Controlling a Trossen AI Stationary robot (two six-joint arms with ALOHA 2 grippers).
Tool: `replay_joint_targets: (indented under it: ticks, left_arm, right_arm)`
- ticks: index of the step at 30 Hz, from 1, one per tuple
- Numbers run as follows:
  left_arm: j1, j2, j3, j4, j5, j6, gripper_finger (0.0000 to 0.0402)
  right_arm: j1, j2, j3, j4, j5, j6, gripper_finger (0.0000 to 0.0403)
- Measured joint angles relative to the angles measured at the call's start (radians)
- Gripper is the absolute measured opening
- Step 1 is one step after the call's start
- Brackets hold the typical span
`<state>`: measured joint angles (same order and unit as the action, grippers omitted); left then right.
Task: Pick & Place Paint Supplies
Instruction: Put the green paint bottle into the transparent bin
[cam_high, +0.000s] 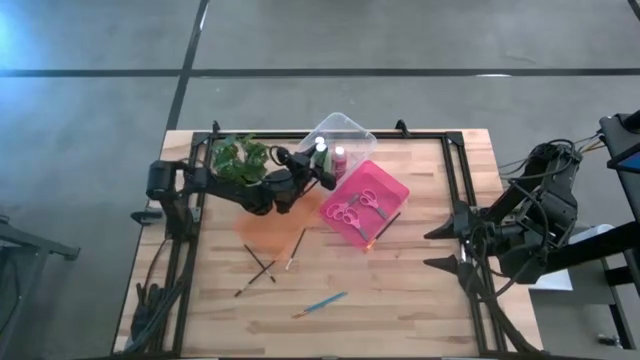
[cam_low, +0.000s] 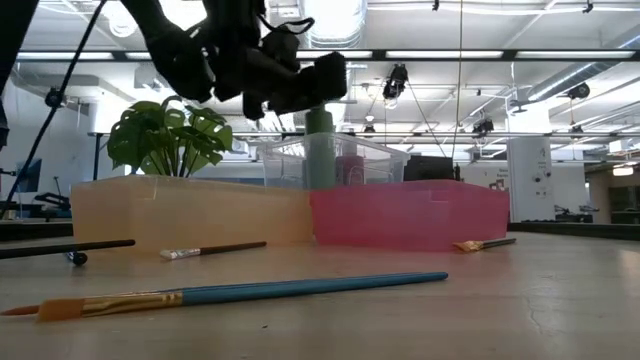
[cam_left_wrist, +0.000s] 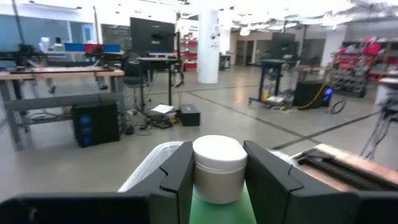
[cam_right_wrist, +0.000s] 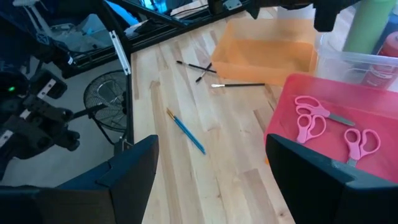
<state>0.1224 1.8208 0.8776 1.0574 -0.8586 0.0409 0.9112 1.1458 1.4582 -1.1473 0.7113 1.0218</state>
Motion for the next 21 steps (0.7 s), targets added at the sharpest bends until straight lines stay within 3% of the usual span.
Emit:
replay_joint_targets:
  ticks: [21]
  left_arm:
    - [0.009, 0.12, 0.027, -0.006, -0.001, -0.105, 0.0117]
  right_arm:
    - [-0.001, 0.0, 0.0, 0.0, 0.0, 0.039, 0.0294]
